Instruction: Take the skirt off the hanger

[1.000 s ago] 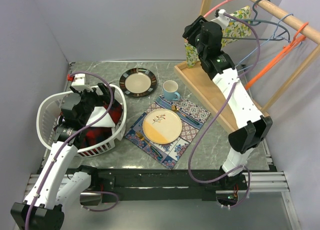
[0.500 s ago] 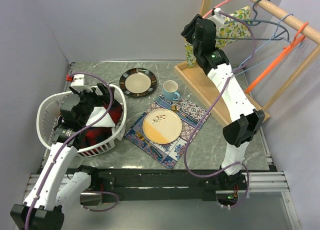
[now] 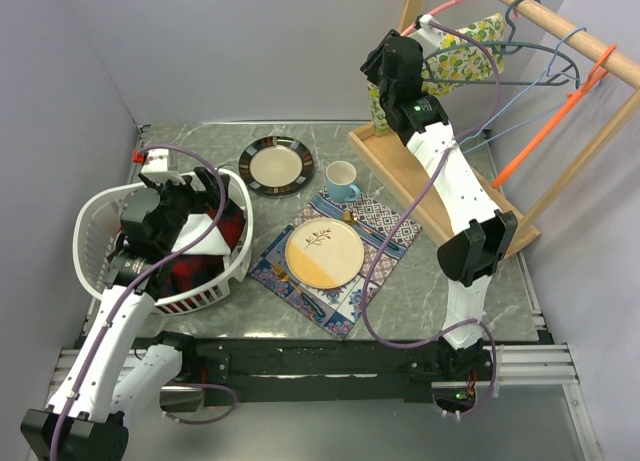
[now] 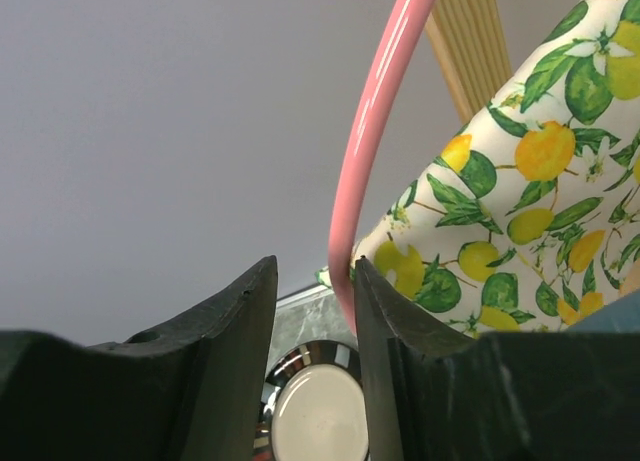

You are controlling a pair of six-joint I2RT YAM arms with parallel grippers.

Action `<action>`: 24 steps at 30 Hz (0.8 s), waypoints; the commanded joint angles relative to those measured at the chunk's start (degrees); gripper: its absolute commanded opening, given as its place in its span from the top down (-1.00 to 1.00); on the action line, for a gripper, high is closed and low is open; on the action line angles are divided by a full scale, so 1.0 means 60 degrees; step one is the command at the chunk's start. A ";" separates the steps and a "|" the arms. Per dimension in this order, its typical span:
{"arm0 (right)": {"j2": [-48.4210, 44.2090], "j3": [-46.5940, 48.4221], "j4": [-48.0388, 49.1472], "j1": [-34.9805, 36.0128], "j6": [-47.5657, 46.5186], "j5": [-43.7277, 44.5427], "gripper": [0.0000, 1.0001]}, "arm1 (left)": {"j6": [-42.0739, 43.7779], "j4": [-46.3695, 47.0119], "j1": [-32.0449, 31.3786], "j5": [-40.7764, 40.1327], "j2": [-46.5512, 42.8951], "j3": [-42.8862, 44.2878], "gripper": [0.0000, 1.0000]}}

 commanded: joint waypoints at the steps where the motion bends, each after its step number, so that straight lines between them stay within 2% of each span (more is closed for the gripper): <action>1: 0.0057 0.0520 0.0396 0.0062 -0.0131 0.0354 0.15 | 0.0005 0.0390 -0.0044 0.0218 -0.0196 -0.0030 -0.99; 5: 0.0027 0.0462 0.0542 0.0048 -0.0219 0.0413 0.43 | 0.0005 0.0376 -0.0030 0.0204 -0.0182 -0.0044 -0.99; 11: -0.0134 0.0140 0.0909 0.0033 -0.0365 0.0428 0.63 | -0.0010 0.0361 -0.0044 0.0189 -0.0138 -0.0030 -0.99; 12: -0.0163 0.0110 0.0952 0.0033 -0.0351 0.0399 0.61 | -0.0010 0.0375 -0.0044 0.0204 -0.0166 -0.0030 -0.99; 19: -0.0324 0.0154 0.0880 0.0033 -0.0073 0.0193 0.12 | -0.0025 0.0375 -0.0044 0.0248 -0.0152 -0.0030 -0.99; 24: -0.0470 0.0315 0.0442 0.0033 0.0629 -0.0128 -0.04 | -0.0039 0.0375 -0.0044 0.0262 -0.0123 -0.0045 -0.99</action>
